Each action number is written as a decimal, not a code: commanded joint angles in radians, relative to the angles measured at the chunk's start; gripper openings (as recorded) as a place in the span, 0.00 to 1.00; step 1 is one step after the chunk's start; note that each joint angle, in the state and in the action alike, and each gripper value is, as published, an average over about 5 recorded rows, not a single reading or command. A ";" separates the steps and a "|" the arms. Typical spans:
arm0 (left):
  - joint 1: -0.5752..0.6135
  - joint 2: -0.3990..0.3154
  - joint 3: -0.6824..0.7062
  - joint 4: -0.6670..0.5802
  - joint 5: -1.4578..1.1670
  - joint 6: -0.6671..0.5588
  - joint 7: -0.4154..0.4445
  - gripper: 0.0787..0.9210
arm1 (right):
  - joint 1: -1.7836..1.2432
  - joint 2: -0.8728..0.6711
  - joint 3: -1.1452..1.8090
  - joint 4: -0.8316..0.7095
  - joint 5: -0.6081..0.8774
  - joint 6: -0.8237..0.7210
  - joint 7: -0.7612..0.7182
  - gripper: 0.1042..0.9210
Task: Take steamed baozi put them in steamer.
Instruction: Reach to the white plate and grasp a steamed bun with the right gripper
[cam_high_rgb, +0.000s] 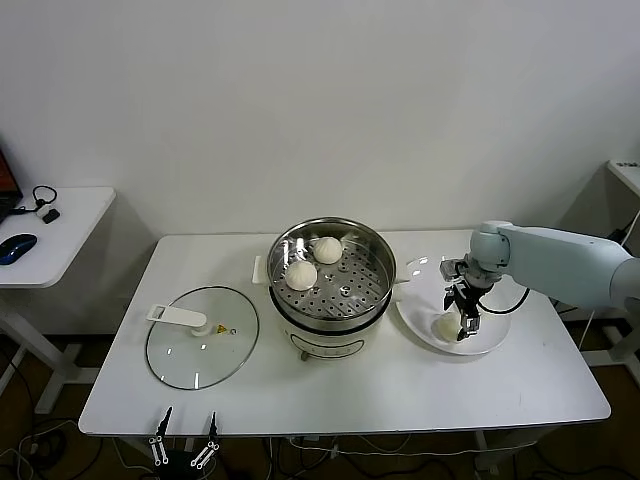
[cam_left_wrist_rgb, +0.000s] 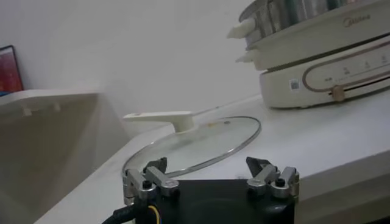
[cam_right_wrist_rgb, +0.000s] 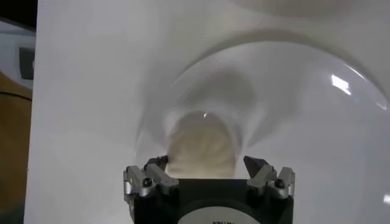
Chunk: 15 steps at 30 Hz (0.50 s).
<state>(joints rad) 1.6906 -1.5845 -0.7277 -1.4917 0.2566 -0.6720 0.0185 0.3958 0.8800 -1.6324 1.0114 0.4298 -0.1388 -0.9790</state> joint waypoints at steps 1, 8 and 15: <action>0.000 0.000 0.000 0.000 0.001 0.001 0.000 0.88 | -0.018 -0.001 0.019 -0.005 -0.007 -0.001 0.000 0.86; 0.000 0.000 -0.001 -0.001 0.002 0.001 0.000 0.88 | -0.024 0.000 0.026 -0.006 -0.010 -0.003 0.003 0.69; 0.000 -0.001 -0.001 0.000 0.002 0.000 0.000 0.88 | 0.008 -0.003 0.013 0.016 -0.010 -0.001 0.000 0.66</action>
<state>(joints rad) 1.6903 -1.5846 -0.7290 -1.4916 0.2583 -0.6720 0.0184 0.3894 0.8777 -1.6164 1.0181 0.4222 -0.1400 -0.9779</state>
